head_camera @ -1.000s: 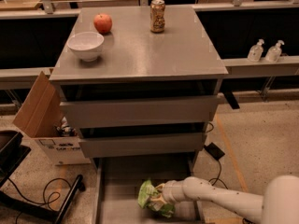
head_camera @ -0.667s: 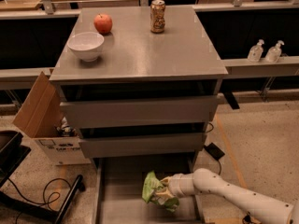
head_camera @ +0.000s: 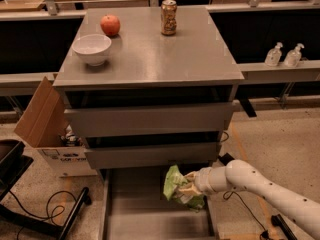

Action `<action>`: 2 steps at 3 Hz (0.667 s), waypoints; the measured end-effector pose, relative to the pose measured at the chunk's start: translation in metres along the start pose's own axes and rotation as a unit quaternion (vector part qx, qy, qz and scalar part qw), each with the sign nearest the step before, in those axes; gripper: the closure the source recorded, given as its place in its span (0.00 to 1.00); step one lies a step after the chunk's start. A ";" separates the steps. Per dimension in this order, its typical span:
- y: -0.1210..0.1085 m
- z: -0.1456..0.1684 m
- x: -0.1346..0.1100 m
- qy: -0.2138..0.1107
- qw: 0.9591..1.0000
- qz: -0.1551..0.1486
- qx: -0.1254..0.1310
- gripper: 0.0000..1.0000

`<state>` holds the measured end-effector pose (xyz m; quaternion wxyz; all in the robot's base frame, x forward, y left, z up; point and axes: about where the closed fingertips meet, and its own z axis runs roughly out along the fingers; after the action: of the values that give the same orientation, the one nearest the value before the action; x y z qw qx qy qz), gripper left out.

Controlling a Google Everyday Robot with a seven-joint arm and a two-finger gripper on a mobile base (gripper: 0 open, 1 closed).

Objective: Pick green rice chip bag from bottom drawer and place on counter

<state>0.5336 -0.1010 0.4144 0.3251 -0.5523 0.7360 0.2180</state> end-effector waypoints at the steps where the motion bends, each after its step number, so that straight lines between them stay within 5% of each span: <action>1: -0.010 -0.052 -0.019 0.009 0.999 0.015 0.041 1.00; 2: -0.022 -0.105 -0.035 0.018 0.996 0.033 0.082 1.00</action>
Offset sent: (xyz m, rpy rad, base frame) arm 0.0038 -0.0861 0.1459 -0.0674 -0.0782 -0.2579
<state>0.5364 -0.1553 0.5131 0.3490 -0.5031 0.7748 0.1571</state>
